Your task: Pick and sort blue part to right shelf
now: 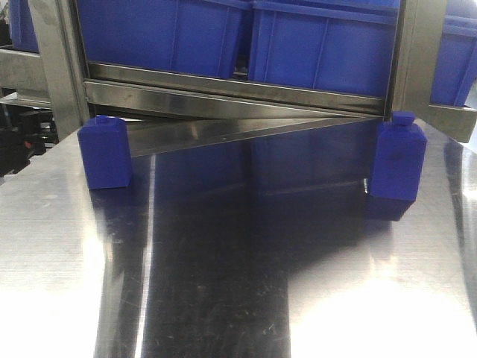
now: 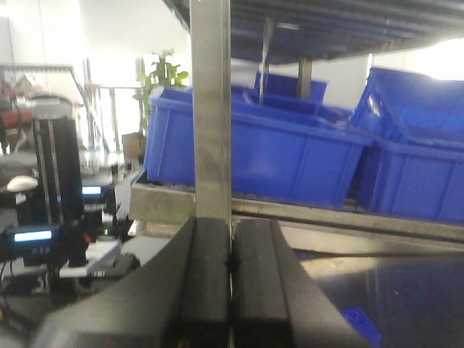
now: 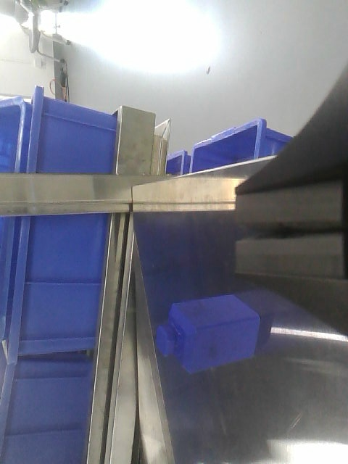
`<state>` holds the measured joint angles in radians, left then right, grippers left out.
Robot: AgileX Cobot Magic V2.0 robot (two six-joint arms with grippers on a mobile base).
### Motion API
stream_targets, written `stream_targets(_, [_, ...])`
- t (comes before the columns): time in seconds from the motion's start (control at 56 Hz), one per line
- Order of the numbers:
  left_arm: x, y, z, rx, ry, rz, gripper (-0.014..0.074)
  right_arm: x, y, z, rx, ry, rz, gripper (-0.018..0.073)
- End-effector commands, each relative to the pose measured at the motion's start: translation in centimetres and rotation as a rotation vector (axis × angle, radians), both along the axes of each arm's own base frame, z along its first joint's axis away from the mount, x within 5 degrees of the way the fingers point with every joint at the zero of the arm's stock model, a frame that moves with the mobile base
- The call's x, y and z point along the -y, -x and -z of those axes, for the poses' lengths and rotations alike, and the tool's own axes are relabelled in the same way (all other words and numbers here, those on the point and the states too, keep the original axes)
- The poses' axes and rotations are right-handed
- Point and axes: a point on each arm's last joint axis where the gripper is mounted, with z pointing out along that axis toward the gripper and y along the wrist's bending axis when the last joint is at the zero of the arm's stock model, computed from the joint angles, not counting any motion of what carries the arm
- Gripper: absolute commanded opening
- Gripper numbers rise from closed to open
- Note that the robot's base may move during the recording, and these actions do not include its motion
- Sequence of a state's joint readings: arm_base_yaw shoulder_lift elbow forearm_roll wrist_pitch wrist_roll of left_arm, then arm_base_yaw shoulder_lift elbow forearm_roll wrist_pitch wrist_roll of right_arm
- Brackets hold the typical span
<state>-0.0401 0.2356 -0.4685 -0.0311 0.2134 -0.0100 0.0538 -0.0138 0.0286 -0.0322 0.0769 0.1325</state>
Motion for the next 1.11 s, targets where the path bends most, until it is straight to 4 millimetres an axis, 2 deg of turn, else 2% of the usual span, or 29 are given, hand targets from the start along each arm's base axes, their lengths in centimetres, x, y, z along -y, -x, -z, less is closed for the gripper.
stream_targets(0.0, [0.1,-1.3,-3.2,-0.02,0.015,0.004,0.0185,0.0,0.2,-1.2,0.113,-0.003,0.004,0.0052])
stream_targets(0.089, [0.2,-2.9,-4.6,-0.11,0.026,0.013,0.0285,0.0,0.2,-1.1,0.113,-0.003,0.004,0.0052])
stream_targets(0.161, [0.4,-5.0,-5.0,-0.228,0.042,0.024,0.0382,0.0,0.2,-1.1,0.113,-0.003,0.004,0.0052])
stream_targets(0.214, [0.6,-6.2,-5.2,-0.297,0.063,0.037,0.0421,0.0,0.2,-1.1,0.113,-0.003,0.004,0.0052])
stream_targets(0.357, [1.4,-9.5,-5.6,-0.495,0.131,0.093,0.049,0.0,0.2,-1.1,0.113,-0.003,0.004,0.0052])
stream_targets(0.5, [2.9,-13.2,-6.0,-0.682,0.183,0.233,0.0549,0.0,0.2,-1.1,0.113,-0.003,0.004,0.0052])
stream_targets(0.607, [3.9,-15.9,-6.3,-0.789,0.23,0.311,0.0552,0.0,0.2,-1.1,0.113,-0.003,0.004,0.0052])
stream_targets(0.714, [5.4,-18.5,-6.5,-0.88,0.199,0.377,0.0549,0.0,0.2,-1.1,0.113,-0.003,0.004,0.0052])
stream_targets(0.821, [7.3,-21.0,-5.9,-0.96,0.165,0.429,0.0539,0.0,0.2,-1.1,0.113,-0.003,0.004,0.0052])
stream_targets(0.982, [9.9,-24.2,-4.6,-1.076,0.13,0.356,0.0471,0.0,0.2,-1.1,0.113,-0.003,0.004,0.0052])
stream_targets(1.089, [11.1,-25.7,-3.4,-1.142,0.09,0.305,0.0463,0.0,0.2,-1.2,0.113,-0.003,0.004,0.0052])
